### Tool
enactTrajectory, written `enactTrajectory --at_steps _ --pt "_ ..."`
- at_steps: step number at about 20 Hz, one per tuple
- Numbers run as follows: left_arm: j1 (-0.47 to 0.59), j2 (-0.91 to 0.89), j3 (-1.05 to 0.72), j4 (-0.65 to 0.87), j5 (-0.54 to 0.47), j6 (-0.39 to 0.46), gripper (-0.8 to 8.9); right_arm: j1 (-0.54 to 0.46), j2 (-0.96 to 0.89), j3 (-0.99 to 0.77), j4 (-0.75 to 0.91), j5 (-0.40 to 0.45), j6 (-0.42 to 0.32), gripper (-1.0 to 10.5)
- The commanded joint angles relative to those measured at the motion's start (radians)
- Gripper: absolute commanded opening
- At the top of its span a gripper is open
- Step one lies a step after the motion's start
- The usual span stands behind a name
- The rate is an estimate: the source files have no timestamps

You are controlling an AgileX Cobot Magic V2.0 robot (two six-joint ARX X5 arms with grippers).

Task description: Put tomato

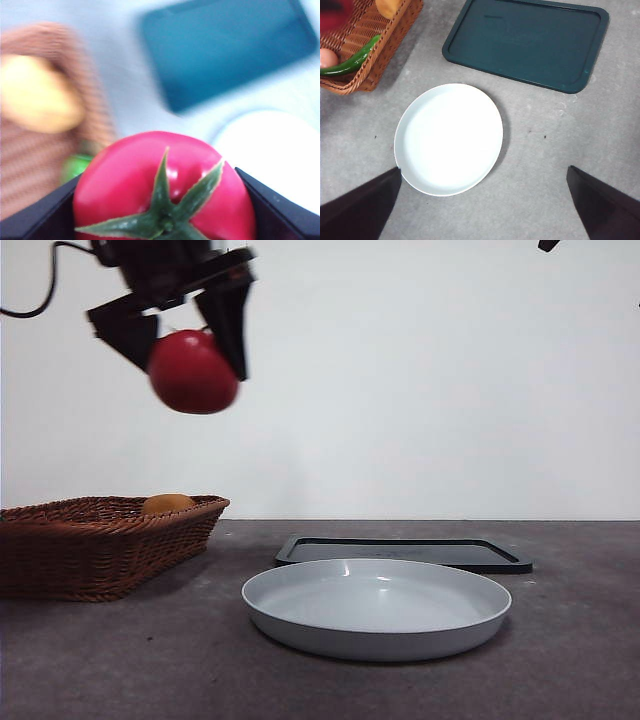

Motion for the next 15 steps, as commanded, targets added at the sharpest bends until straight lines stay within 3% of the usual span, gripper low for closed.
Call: enactTrajectory --at_steps 1,7,15 --pt "-0.100 0.026 -0.022 0.003 -0.001 -0.024 2.98 0.005 0.009 0.016 0.006 0.025 0.017 6.0" --pt "-0.323 0.026 -0.235 0.287 -0.002 -0.064 2.98 0.005 0.009 0.016 0.008 0.056 0.016 6.0" --pt "-0.399 0.105 -0.276 0.440 -0.003 -0.040 2.97 0.005 0.009 0.015 0.011 0.056 0.012 6.0"
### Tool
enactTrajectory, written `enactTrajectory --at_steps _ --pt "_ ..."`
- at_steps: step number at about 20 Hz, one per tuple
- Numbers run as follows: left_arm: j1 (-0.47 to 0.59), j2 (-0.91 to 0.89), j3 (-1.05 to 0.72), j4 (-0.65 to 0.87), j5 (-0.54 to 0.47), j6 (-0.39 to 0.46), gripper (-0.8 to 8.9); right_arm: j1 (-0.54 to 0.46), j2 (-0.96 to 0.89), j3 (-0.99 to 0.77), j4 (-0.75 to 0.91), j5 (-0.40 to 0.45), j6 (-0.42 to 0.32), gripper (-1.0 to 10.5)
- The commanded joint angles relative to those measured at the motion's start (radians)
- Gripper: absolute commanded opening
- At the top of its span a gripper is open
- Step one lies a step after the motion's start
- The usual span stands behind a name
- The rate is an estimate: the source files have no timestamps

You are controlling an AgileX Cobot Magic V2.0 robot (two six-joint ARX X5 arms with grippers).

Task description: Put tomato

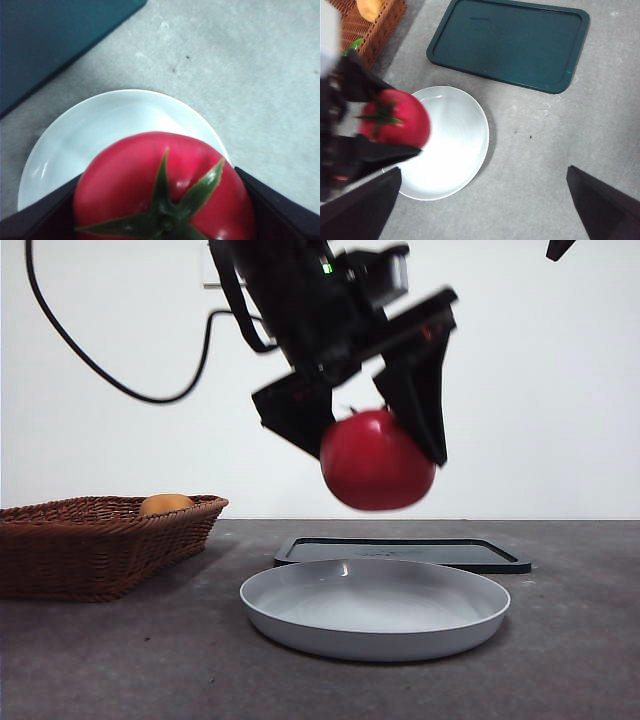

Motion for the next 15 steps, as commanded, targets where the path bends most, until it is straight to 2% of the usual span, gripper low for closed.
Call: enactTrajectory --at_steps 1,6,15 --pt "-0.011 0.063 0.009 0.026 -0.006 0.005 2.97 0.005 0.009 0.016 0.010 0.004 0.005 6.0" --pt "-0.006 0.156 0.009 0.029 -0.036 0.006 2.97 0.005 0.009 0.016 0.009 0.004 0.005 6.0" --pt "-0.006 0.186 0.009 0.035 -0.085 0.016 2.97 0.005 0.009 0.015 0.010 0.003 -0.009 6.0"
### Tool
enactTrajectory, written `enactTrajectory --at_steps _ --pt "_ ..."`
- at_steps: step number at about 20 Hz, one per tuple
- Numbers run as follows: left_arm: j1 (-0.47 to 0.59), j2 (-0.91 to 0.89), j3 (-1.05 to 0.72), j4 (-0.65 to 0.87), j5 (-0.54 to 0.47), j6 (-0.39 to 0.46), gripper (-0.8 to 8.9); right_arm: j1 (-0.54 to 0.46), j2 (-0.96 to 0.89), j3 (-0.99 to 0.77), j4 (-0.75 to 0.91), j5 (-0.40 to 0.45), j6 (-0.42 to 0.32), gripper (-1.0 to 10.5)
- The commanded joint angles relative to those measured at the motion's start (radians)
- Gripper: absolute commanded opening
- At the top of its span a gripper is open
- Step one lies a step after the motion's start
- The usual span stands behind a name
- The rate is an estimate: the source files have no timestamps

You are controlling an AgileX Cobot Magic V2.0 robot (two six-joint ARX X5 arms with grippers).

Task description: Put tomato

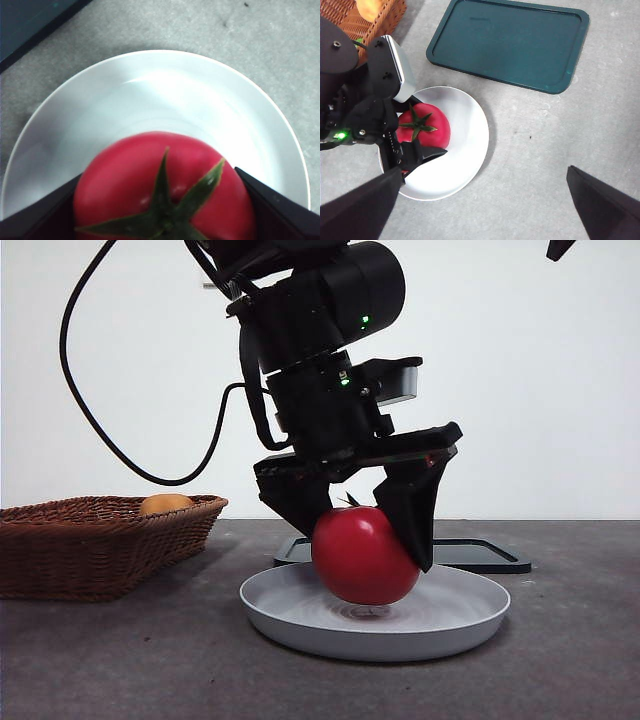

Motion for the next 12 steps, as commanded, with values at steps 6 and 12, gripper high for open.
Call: enactTrajectory --at_steps 6,12 --pt "-0.007 0.049 0.013 0.003 -0.003 0.021 3.05 0.005 0.009 0.015 0.005 0.002 -0.007 6.0" --pt "-0.006 0.047 0.015 -0.006 -0.003 0.030 4.53 0.005 0.009 0.015 0.005 -0.004 -0.003 6.0"
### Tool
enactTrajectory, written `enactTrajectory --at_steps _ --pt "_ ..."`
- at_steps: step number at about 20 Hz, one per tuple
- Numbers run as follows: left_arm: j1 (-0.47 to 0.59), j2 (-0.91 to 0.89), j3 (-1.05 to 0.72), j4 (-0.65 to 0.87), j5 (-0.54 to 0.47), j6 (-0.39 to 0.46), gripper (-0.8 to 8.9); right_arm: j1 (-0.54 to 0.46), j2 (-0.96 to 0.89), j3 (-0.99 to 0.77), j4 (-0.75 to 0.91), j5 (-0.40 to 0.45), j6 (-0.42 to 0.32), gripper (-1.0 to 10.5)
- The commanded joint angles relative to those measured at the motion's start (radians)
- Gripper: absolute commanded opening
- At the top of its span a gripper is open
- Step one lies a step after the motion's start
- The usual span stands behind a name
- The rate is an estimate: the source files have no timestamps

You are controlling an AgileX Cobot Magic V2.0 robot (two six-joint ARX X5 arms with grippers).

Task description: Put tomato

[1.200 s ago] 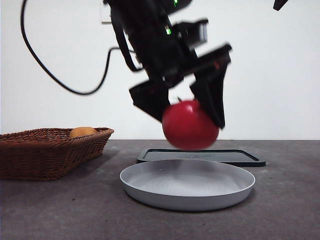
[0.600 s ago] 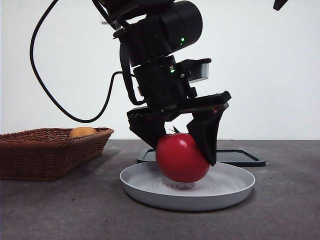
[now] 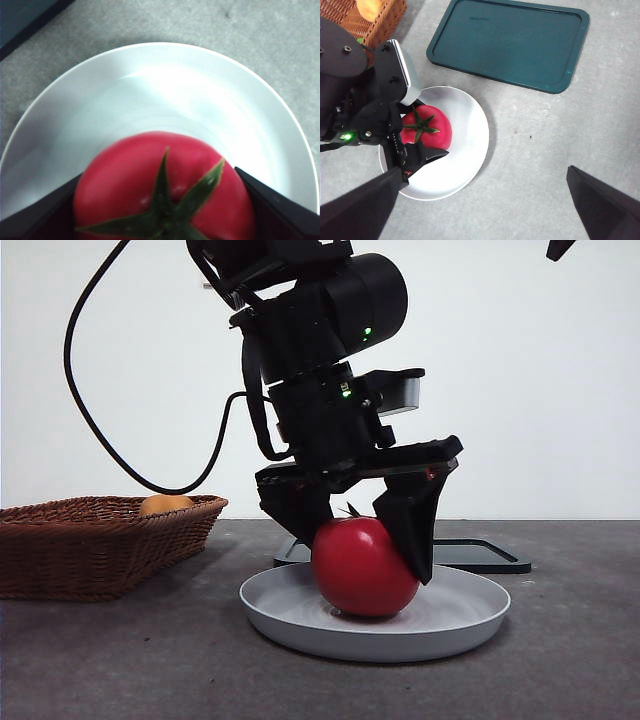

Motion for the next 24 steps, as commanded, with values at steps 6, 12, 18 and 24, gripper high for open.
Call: enactTrajectory --at_steps 6,12,18,24 --pt "-0.006 -0.011 0.016 -0.005 -0.003 0.026 6.65 0.005 0.009 0.015 0.005 -0.001 -0.002 6.0" --pt "0.000 -0.148 0.016 -0.021 -0.008 0.040 6.64 0.005 0.009 0.016 0.005 -0.001 -0.002 6.0" --pt "-0.002 -0.379 0.016 -0.234 -0.007 0.014 6.61 0.005 0.009 0.015 0.003 -0.002 -0.002 6.0" --pt "-0.007 -0.621 0.016 -0.548 -0.007 -0.021 6.61 0.005 0.009 0.015 0.003 -0.053 -0.002 6.0"
